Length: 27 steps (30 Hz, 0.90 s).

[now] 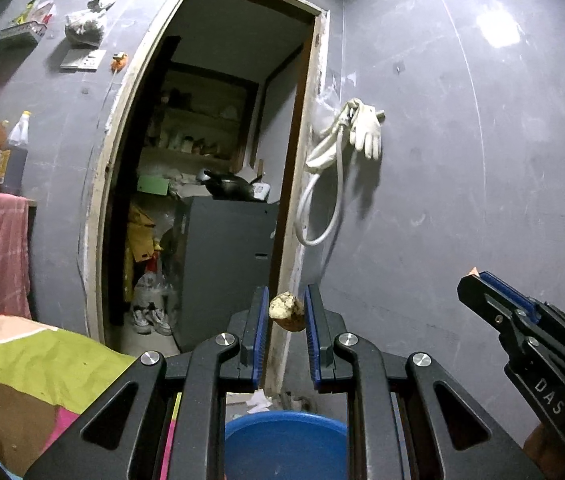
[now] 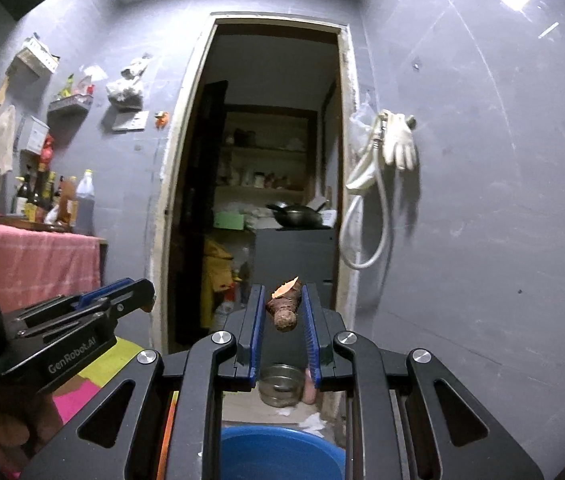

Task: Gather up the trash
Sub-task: 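Carry both crumbs up and over the blue bucket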

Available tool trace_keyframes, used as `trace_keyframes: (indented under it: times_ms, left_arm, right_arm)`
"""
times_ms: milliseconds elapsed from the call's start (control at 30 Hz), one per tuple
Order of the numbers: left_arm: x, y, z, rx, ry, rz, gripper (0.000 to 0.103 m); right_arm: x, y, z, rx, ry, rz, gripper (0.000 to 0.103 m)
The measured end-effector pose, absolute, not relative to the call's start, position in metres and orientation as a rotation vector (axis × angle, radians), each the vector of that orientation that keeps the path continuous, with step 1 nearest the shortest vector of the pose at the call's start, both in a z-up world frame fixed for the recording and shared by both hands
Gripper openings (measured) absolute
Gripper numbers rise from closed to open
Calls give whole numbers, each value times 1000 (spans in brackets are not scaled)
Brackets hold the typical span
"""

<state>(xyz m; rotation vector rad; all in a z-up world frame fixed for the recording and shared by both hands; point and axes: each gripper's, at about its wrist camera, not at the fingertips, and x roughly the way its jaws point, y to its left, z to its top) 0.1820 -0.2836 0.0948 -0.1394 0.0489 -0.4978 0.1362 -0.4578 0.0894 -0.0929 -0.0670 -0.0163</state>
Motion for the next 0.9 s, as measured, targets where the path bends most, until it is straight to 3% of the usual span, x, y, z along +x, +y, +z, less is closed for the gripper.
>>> trace_keyframes:
  times_ms: [900]
  left_arm:
    - [239, -333, 5, -65, 366, -433, 15]
  right_arm:
    - [179, -491, 8, 13, 178, -21, 16]
